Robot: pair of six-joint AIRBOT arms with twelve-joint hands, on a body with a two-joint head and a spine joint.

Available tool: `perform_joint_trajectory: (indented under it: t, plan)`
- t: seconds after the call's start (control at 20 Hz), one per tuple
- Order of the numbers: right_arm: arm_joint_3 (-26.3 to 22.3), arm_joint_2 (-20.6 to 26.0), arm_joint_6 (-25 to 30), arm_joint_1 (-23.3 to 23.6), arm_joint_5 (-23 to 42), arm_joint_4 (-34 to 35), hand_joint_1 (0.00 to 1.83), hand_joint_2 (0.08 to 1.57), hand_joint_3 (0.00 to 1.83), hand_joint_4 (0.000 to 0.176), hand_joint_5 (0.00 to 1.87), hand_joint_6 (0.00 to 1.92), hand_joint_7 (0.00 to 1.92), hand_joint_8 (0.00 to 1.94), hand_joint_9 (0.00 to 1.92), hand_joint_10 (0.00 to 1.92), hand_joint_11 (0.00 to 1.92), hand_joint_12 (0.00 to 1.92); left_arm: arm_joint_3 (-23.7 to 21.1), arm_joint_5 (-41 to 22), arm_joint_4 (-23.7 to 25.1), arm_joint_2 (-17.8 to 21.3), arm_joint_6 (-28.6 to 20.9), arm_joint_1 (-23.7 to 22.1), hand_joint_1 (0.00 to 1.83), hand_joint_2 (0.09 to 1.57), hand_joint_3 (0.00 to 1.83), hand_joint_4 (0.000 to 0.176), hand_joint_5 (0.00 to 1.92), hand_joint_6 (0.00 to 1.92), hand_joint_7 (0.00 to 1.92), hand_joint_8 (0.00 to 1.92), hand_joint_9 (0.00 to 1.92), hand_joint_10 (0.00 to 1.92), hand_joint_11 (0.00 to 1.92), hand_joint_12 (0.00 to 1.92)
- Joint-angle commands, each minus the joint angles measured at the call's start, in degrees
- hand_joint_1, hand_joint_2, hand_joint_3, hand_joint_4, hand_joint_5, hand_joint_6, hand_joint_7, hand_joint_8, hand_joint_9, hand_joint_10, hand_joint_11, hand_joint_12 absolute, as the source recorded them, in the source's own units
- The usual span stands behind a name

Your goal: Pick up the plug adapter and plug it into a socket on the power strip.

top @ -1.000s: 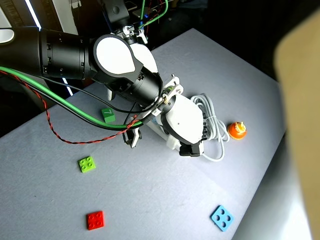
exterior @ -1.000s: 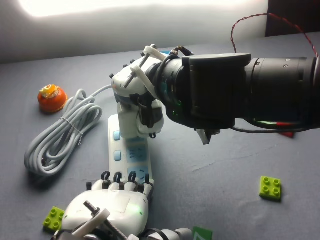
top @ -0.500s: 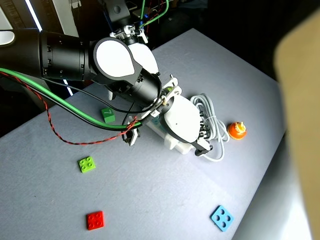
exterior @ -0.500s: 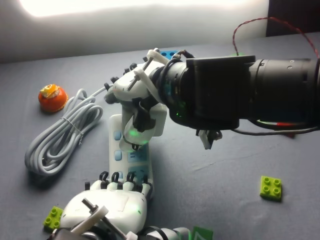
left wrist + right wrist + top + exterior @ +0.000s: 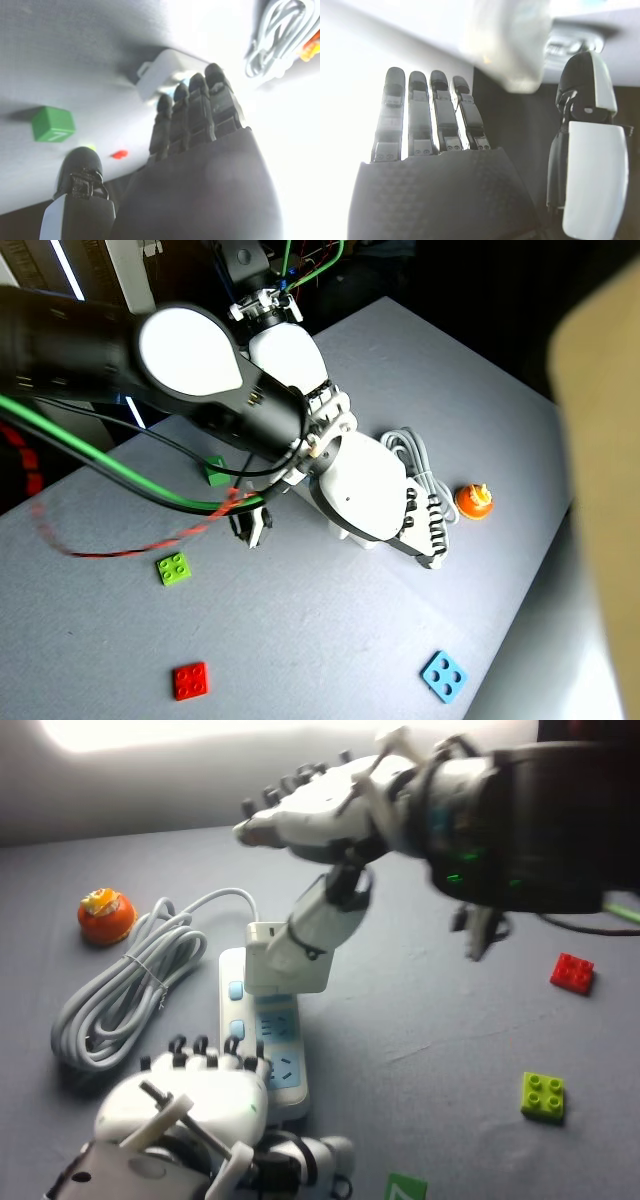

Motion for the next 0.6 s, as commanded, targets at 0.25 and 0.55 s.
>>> perform_joint_trajectory:
  t: [0.25,0.55]
  plan:
    - [-8.6,11.1,-3.2,2.9,3.7,-2.0,0.39,0.91,0.00,0.000,0.12,0.01,0.14,0.01,0.14,0.01,0.00,0.49,1.0,-3.2,3.8,1.1,1.3,-2.1,0.00,1.23,0.00,0.000,0.08,0.00,0.09,0.00,0.09,0.00,0.00,0.29]
    - [-19.9,23.9,-8.1,2.3,4.0,-1.7,0.40,0.98,0.00,0.000,0.36,0.01,0.41,0.01,0.39,0.01,0.06,1.03,1.5,-4.7,3.8,2.1,2.4,-4.0,0.01,1.24,0.00,0.000,0.21,0.01,0.23,0.01,0.24,0.01,0.00,0.62]
